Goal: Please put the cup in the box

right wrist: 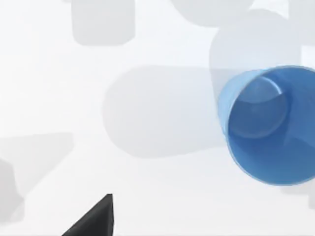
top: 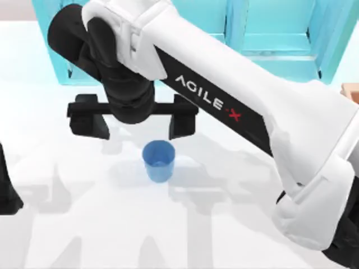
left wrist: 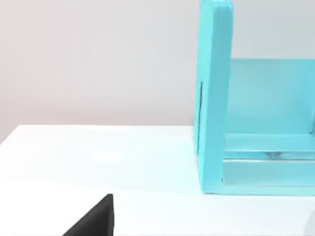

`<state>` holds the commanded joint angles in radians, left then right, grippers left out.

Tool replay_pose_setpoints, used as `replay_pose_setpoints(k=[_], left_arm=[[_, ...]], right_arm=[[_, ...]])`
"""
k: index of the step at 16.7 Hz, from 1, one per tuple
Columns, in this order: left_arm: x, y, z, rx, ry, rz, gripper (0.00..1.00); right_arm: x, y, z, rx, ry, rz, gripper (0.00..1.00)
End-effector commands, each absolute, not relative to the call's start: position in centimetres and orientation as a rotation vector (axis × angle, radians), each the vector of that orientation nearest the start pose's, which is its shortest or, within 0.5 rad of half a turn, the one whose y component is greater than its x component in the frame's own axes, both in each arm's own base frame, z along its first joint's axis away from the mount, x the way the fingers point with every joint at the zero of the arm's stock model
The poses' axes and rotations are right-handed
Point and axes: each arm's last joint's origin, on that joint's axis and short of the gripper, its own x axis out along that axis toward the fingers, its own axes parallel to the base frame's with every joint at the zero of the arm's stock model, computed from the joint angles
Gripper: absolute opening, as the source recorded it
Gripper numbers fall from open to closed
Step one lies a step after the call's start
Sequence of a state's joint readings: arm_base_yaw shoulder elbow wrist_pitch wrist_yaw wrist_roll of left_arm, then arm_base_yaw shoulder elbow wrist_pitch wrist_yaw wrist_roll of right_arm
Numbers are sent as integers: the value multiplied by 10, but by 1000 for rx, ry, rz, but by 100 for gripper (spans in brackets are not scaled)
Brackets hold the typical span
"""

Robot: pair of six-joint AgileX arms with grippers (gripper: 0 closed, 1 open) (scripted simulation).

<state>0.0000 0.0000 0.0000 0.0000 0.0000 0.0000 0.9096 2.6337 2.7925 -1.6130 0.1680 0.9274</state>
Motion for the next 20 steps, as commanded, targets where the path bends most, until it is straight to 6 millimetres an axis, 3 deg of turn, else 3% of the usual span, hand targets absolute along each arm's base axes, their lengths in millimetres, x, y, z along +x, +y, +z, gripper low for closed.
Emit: replay_pose_setpoints(k=[7, 14, 19, 20], left_arm=[[106, -1, 160, 0, 0, 0, 100], [106, -1, 160, 0, 0, 0, 100], [106, -1, 160, 0, 0, 0, 100], [106, -1, 160, 0, 0, 0, 100]], right_arm=[[317, 407, 186, 6, 1371, -9, 100], [323, 398, 137, 9, 1369, -7, 100], [323, 397, 134, 7, 1371, -8, 100], [323, 397, 134, 7, 1371, -8, 92]])
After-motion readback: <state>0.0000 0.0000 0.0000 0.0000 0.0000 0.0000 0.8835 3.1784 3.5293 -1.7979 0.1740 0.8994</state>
